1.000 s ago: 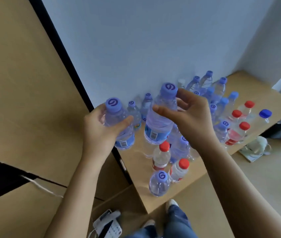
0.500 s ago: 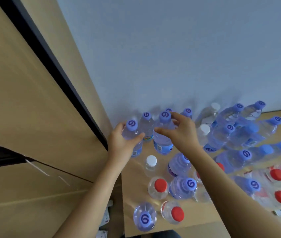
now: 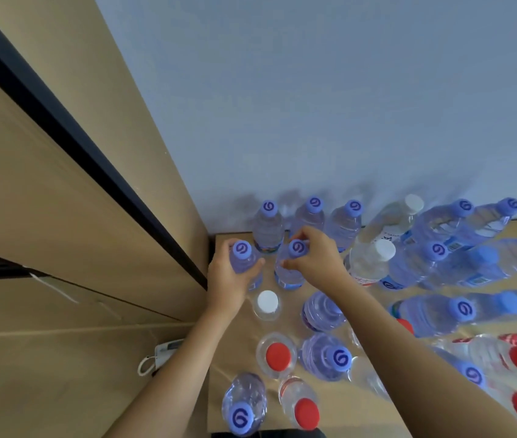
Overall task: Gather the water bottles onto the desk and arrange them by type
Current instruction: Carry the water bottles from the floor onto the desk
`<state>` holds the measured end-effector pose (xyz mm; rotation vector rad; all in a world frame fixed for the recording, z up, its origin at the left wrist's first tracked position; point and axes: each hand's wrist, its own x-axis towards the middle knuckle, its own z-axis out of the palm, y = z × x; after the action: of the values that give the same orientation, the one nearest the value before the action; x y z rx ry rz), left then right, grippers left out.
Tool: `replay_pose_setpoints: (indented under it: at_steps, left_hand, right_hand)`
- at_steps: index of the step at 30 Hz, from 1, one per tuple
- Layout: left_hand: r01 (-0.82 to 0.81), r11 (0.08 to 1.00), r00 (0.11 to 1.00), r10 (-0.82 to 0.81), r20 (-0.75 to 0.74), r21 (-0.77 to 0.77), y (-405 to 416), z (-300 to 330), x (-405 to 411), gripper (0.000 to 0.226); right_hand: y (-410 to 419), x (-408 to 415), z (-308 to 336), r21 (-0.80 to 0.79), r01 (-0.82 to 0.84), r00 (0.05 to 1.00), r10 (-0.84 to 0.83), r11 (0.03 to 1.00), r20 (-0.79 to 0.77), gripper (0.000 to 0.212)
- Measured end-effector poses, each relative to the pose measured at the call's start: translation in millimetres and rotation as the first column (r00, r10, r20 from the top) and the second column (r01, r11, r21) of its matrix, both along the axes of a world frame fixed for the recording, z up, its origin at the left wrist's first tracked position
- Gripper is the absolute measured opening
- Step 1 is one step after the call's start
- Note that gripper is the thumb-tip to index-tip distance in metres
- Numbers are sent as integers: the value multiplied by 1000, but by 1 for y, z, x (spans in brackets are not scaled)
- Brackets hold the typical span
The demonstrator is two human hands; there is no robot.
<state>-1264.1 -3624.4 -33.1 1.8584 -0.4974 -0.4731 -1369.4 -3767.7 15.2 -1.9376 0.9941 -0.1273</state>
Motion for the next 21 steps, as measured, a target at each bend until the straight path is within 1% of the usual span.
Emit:
replay_pose_setpoints:
  at_steps: [4,7,9,12,16,21]
  left_hand:
    - [18,1000,999,-17,-37,17,-4,1,6,41]
    - [34,999,999,-33,-43,39,-6,6,8,47]
    - [53,998,998,-52,-31,44,-3,12,6,52]
    - [50,999,999,-50,-18,13,11,24,4,59]
    - [4,1000,997,-6,-80,-30,40,45,1,59]
    - [-57,998,993,53,-106,-38,98,76,-2,59]
  right_hand:
    - [-3,1,3,-18,-58,997,57,998,-48,40]
    - [-3,0,4,-8,-98,991,97,995,-90,50]
    - [-3,-1,6,-19,-117,989,115,993,-88,58]
    - [1,-1,15,-70,-130,991,128,989,-28,61]
    - [18,9,38,-108,-174,980,182,979,74,59]
    - [59,19,68,-147,-239,956,259,960,137,50]
